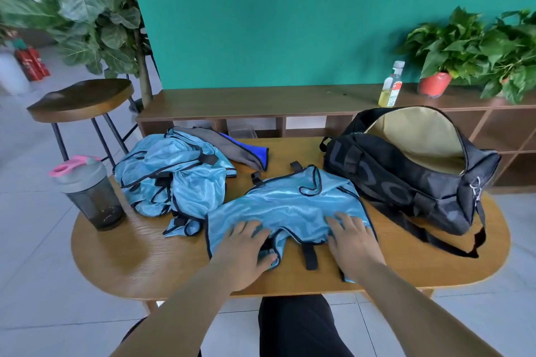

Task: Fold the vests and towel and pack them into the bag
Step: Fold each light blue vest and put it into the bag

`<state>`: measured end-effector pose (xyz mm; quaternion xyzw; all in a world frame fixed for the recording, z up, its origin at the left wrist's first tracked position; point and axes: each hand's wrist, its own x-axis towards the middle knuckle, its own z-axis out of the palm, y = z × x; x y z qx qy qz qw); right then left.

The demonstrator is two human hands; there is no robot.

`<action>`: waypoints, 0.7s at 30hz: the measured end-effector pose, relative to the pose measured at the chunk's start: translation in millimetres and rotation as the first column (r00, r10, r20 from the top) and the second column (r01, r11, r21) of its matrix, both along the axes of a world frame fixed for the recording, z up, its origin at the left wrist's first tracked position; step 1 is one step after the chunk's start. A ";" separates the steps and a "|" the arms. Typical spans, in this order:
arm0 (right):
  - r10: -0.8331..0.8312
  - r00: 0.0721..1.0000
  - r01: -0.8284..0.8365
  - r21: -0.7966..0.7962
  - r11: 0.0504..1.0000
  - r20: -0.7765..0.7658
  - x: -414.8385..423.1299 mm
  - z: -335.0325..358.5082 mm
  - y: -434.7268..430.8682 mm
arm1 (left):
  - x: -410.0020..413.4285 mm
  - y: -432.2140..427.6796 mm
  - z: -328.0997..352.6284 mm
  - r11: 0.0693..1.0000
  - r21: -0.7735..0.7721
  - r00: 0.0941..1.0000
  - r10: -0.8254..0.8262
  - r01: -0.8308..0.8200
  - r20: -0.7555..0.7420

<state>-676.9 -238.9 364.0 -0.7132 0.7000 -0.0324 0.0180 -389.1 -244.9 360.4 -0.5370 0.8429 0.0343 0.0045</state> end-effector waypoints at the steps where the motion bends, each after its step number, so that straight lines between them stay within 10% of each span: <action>1: 0.014 0.999 -0.014 0.026 1.000 0.037 11.1 -4.0 2.4 | -0.4 3.1 -3.2 0.999 0.027 0.999 0.047 -0.047 0.001; 14: 0.243 0.969 -0.244 -0.018 0.970 -0.038 34.9 -25.9 -30.2 | 11.1 23.9 -23.1 0.984 -0.172 0.971 -0.002 -0.040 -0.241; 21: 0.016 0.987 -0.047 -0.192 0.980 -0.158 37.7 -8.7 -67.9 | 11.8 29.4 -27.5 0.937 -0.301 0.958 0.096 -0.179 -0.269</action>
